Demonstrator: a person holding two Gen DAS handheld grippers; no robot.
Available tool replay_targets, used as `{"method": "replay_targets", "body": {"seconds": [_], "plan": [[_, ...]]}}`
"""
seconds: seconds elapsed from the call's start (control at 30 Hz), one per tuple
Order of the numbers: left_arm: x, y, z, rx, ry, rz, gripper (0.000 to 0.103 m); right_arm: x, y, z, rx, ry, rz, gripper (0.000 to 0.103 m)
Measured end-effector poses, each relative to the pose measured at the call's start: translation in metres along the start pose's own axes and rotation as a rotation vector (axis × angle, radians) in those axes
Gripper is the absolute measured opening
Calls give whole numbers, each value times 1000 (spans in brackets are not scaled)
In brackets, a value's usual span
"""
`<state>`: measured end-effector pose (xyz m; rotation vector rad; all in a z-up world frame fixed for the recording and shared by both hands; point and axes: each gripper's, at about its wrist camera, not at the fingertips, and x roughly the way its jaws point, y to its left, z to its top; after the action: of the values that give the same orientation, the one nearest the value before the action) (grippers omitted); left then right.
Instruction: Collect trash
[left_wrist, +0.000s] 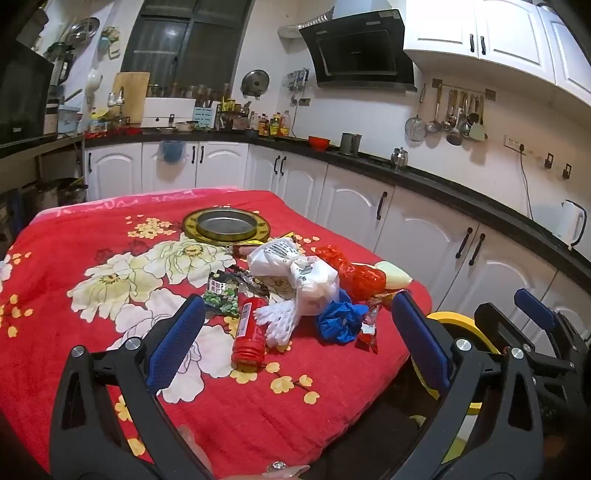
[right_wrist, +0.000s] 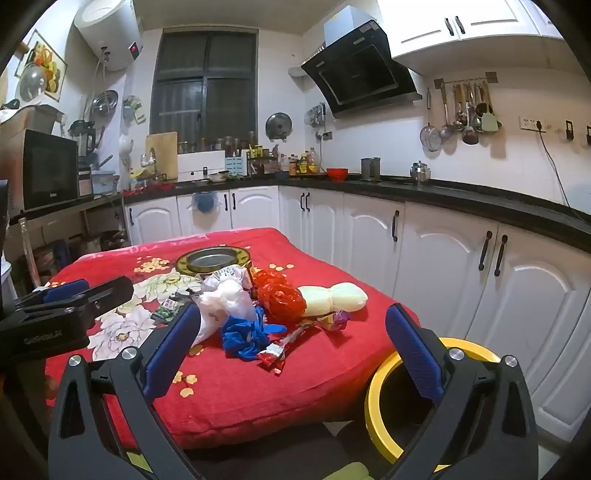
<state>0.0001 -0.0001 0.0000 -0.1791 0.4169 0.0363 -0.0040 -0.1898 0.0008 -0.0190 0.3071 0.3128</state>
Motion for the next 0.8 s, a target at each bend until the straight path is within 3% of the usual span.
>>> {"method": "replay_targets", "body": {"seconds": [0.8], "plan": [[-1, -1, 0, 3, -6, -2, 93, 0, 0, 0, 3, 1, 2, 97]]}}
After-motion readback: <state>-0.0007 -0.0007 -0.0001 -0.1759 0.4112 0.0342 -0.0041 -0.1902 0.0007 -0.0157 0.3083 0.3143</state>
